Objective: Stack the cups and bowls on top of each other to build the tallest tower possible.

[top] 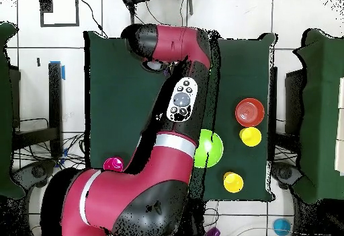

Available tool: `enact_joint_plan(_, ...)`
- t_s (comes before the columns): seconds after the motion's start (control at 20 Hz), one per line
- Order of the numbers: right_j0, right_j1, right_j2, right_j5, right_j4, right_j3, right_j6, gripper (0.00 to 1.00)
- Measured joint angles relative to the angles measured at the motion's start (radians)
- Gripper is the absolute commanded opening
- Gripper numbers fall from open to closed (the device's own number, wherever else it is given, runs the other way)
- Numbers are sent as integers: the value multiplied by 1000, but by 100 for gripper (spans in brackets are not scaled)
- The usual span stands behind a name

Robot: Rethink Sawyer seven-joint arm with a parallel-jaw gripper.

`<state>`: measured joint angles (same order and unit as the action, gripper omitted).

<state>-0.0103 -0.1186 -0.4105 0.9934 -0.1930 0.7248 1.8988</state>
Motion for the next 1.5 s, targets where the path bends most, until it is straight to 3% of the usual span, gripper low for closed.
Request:
enact_joint_plan(0.85,3,-5,4,0,0,0,0,100)
enact_joint_plan(1.5,20,-96,19,26,0,1,0,100)
